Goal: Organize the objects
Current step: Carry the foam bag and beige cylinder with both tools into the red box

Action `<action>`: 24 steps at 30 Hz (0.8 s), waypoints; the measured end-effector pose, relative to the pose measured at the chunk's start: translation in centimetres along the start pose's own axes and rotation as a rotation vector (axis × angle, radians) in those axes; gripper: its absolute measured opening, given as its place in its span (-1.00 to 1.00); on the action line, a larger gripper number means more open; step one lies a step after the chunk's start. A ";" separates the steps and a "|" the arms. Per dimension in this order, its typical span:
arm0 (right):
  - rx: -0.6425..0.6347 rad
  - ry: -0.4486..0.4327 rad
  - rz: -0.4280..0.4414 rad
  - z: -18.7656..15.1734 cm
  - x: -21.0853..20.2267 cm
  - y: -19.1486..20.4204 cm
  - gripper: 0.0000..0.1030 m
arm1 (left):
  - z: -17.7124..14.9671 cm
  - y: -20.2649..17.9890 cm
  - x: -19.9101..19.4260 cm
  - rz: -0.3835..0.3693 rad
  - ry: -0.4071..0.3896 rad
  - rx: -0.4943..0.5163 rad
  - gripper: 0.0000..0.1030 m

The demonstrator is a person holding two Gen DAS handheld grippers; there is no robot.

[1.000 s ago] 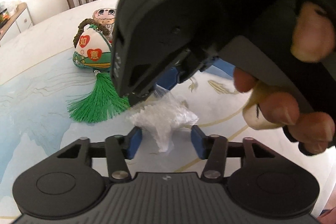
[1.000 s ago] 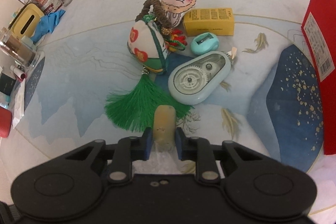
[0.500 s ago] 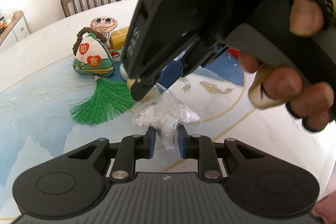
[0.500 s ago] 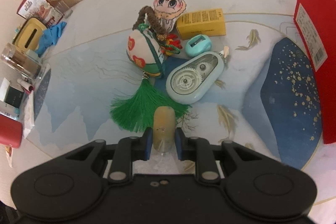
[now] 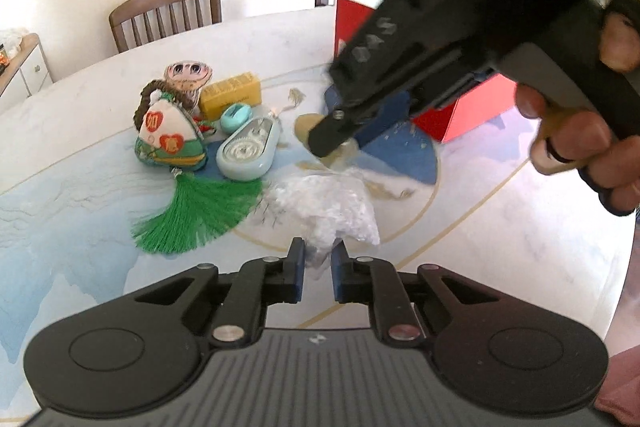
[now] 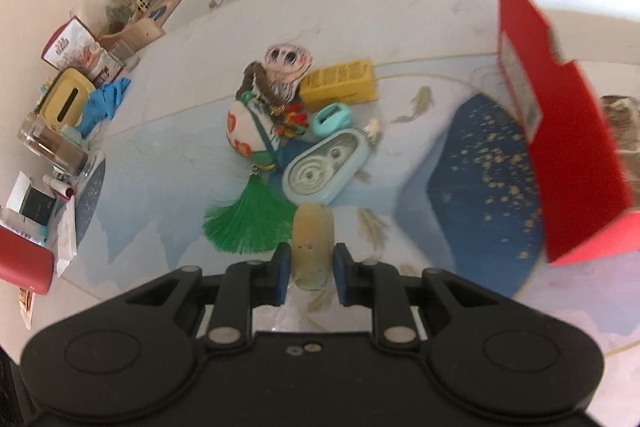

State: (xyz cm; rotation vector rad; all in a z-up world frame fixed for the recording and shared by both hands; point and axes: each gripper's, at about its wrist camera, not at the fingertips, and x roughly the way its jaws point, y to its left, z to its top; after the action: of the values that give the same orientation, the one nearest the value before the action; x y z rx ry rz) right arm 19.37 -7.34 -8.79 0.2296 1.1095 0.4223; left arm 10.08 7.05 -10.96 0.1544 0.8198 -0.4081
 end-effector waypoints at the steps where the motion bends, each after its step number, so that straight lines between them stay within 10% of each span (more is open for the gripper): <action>1: 0.004 -0.004 0.004 0.0 -0.4 -0.3 -0.59 | 0.2 -0.2 0.0 -0.001 -0.005 0.001 -0.76; 24: 0.073 -0.190 -0.044 2.7 -11.2 -10.9 -0.59 | 11.7 -7.9 0.1 -0.074 -0.157 -0.003 -0.80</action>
State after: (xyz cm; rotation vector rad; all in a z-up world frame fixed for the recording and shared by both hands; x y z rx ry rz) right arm 19.91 -21.98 -2.64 0.3024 0.9426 0.3145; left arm 14.85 -3.63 -2.96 0.0882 0.6730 -0.4824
